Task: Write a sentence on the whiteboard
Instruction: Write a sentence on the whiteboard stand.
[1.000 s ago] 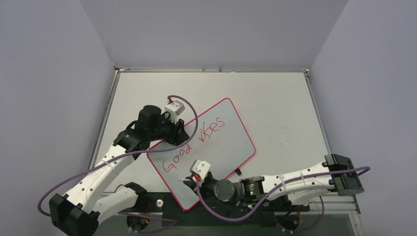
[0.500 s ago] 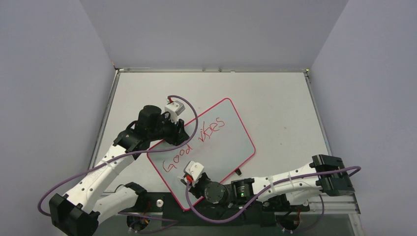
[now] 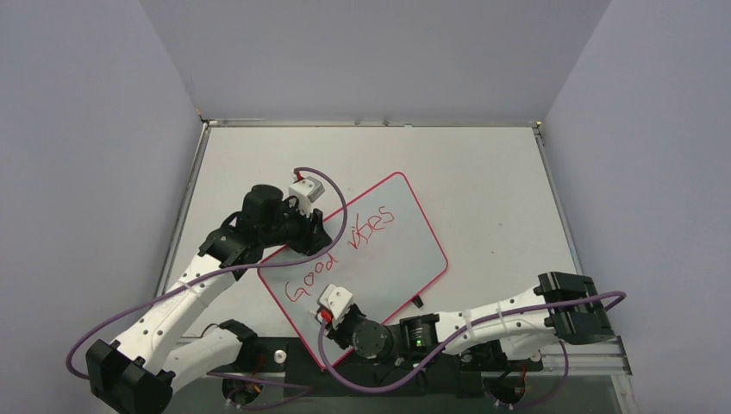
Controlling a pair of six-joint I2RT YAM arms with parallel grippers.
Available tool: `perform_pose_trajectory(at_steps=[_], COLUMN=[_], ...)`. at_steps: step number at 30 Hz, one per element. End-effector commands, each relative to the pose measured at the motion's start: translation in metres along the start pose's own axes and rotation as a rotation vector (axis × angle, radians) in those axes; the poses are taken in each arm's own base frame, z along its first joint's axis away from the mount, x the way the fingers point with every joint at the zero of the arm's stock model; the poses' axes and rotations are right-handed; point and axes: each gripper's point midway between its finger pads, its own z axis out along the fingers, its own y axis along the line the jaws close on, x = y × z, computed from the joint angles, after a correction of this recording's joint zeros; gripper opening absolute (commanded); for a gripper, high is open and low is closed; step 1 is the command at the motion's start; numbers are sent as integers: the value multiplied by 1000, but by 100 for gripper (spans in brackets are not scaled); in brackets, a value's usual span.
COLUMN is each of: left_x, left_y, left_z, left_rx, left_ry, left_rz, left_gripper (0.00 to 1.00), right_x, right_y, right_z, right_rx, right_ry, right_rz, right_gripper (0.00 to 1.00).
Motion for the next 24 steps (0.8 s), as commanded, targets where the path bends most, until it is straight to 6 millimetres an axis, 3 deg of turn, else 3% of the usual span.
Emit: perform_pose_trajectory(at_steps=[1, 24], left_x=[-32, -30], left_y=[1, 2], left_z=[-6, -4], left_rx=[-25, -30], left_ry=[-121, -112], left_rz=[58, 59], left_gripper=[0, 0], right_x=[-25, -18], right_y=[9, 31], right_z=[4, 5], right_rx=[-7, -76], right_ry=[-60, -38], right_rz=[52, 58], right_gripper=[0, 0])
